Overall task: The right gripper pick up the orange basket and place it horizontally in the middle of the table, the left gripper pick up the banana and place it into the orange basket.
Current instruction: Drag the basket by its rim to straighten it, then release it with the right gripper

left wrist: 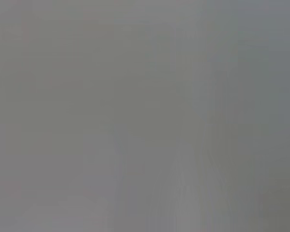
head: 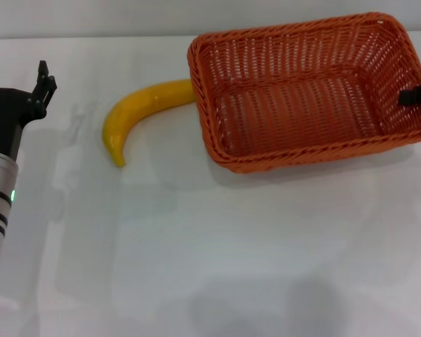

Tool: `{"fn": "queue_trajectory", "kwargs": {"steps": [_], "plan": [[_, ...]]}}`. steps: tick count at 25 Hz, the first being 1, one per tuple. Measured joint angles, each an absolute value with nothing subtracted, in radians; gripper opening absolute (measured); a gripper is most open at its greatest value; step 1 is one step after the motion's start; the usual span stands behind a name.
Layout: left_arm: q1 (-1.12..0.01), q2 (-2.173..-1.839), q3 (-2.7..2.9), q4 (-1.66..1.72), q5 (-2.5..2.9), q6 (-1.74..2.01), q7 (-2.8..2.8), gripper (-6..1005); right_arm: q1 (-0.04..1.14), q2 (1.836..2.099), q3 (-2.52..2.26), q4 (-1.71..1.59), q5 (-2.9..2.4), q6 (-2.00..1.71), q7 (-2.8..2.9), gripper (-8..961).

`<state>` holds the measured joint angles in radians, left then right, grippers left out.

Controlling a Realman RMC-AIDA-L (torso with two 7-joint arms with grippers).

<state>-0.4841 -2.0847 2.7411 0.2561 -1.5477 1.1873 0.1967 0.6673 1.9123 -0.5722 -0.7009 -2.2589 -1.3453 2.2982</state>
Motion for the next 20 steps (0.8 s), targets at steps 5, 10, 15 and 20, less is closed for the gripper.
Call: {"fn": "queue_trajectory", "kwargs": {"steps": [5,10,15,20], "plan": [[-0.483,-2.085,2.741,0.256,-1.548,1.187,0.196,879,0.666,1.917,-0.573,-0.701,-2.259,-1.334,2.296,197],[-0.481,-2.085,2.741,0.256,-1.548,1.187,0.196,879,0.663,1.923,-0.575,-0.701,-2.259,-1.322,2.296,201],[-0.480,-2.085,2.741,0.256,-1.548,1.187,0.196,879,0.654,1.934,-0.576,-0.712,-2.259,-1.313,2.295,204],[-0.480,-2.085,2.741,0.256,-1.548,1.187,0.197,879,0.654,1.935,-0.575,-0.712,-2.252,-1.310,2.294,208]]}}
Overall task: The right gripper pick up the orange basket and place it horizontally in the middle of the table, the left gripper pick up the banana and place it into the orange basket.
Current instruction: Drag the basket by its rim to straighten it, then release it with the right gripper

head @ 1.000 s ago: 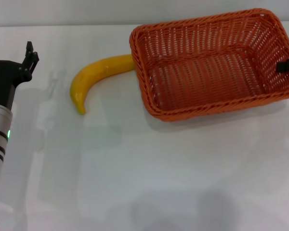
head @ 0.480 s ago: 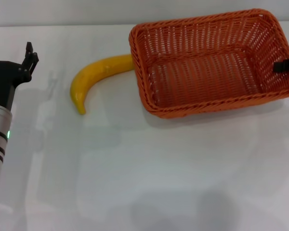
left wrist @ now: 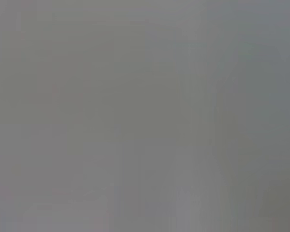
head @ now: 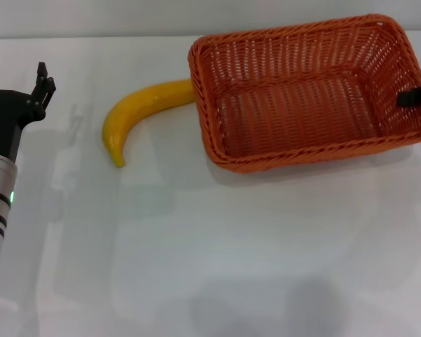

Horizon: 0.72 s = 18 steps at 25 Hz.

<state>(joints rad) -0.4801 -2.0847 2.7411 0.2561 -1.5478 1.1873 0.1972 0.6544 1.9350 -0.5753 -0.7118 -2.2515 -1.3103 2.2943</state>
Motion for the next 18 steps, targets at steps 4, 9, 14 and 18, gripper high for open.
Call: {"fn": "queue_trajectory", "kwargs": {"steps": [4,9,14,18], "plan": [[-0.480,-2.085,2.741,0.254,-1.548,1.187,0.198,879,0.654,1.931,-0.580,-0.712,-2.229,-1.311,2.292,211],[-0.480,-2.085,2.741,0.253,-1.548,1.187,0.200,879,0.653,1.930,-0.582,-0.712,-2.221,-1.315,2.288,214],[-0.483,-2.085,2.741,0.253,-1.548,1.187,0.201,879,0.653,1.934,-0.581,-0.712,-2.220,-1.315,2.286,218],[-0.484,-2.084,2.741,0.246,-1.548,1.187,0.200,879,0.655,1.934,-0.578,-0.712,-2.210,-1.315,2.281,250]]}}
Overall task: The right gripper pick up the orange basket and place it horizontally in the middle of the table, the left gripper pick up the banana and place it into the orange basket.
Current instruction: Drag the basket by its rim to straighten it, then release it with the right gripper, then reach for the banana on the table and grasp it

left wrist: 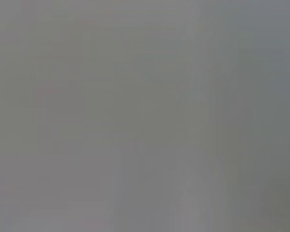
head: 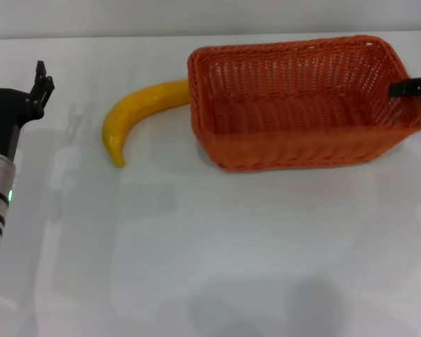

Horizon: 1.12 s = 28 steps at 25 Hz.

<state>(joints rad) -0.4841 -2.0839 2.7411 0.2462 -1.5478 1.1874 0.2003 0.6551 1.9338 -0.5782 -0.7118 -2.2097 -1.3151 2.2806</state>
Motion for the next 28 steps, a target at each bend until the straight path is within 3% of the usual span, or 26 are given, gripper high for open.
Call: {"fn": "queue_trajectory", "kwargs": {"steps": [5,7,13,18,22,28], "plan": [[-0.485,-2.085,2.741,0.241,-1.548,1.187,0.197,879,0.641,1.935,-0.579,-0.708,-2.140,-1.309,2.231,397],[-0.485,-2.085,2.741,0.241,-1.548,1.187,0.197,879,0.640,1.935,-0.581,-0.709,-2.132,-1.309,2.218,642],[-0.485,-2.085,2.741,0.241,-1.548,1.187,0.197,879,0.635,1.938,-0.573,-0.717,-2.130,-1.271,2.157,860],[-0.482,-2.085,2.741,0.241,-1.548,1.188,0.197,880,0.611,1.957,-0.571,-0.777,-2.078,-1.196,1.986,867],[-0.480,-2.085,2.740,0.241,-1.549,1.192,0.195,880,0.545,2.007,-0.585,-0.862,-1.821,-1.176,1.616,873],[-0.482,-2.085,2.720,0.252,-1.549,1.200,0.188,880,0.471,2.008,-0.657,-0.881,-1.485,-1.286,1.283,876]]}}
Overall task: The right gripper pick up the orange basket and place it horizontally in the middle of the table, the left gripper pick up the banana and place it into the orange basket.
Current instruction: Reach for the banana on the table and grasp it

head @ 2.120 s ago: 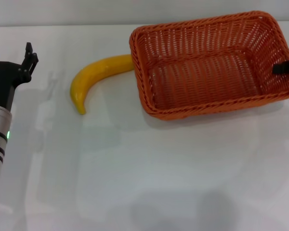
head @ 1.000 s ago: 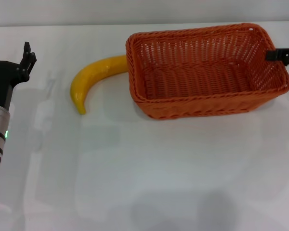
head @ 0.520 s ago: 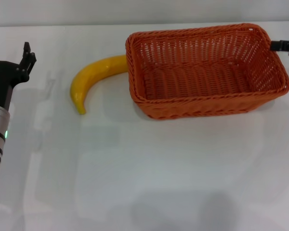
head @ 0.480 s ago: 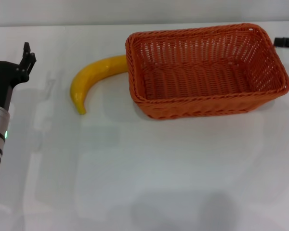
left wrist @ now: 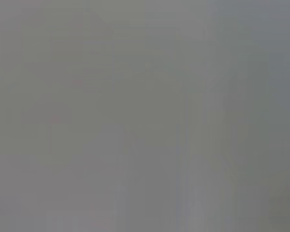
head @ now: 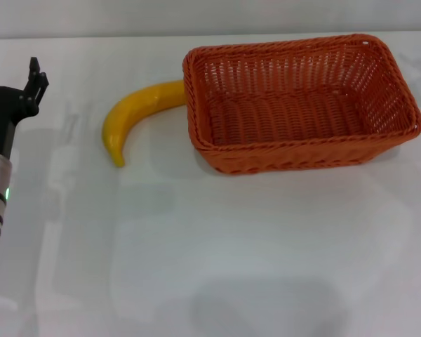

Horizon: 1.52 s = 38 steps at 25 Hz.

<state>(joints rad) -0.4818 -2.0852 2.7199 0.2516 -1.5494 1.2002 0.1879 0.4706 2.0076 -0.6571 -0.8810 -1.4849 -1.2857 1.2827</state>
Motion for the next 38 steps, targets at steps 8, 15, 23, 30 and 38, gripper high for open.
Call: {"fn": "queue_trajectory", "kwargs": {"steps": [8,15,23,30,38], "plan": [[-0.484,-2.085,2.682,0.253,-1.549,1.205,0.132,880,0.402,2.018,-0.673,-0.700,-1.081,-1.503,0.753,876],[-0.484,-2.084,2.645,0.253,-1.549,1.246,0.101,880,0.386,2.018,-0.666,-0.428,-0.775,-1.590,0.370,877],[-0.485,-2.083,2.603,0.264,-1.543,1.303,0.040,880,0.391,2.016,-0.662,-0.175,-0.561,-1.661,0.126,877],[-0.506,-2.057,2.615,0.191,-1.363,1.524,-0.555,880,0.382,2.013,-0.661,-0.132,-0.557,-1.645,0.126,876],[-0.596,-2.035,2.673,-0.059,-1.242,1.776,-1.173,879,0.388,2.013,-0.661,-0.108,-0.555,-1.597,0.124,877]]}}
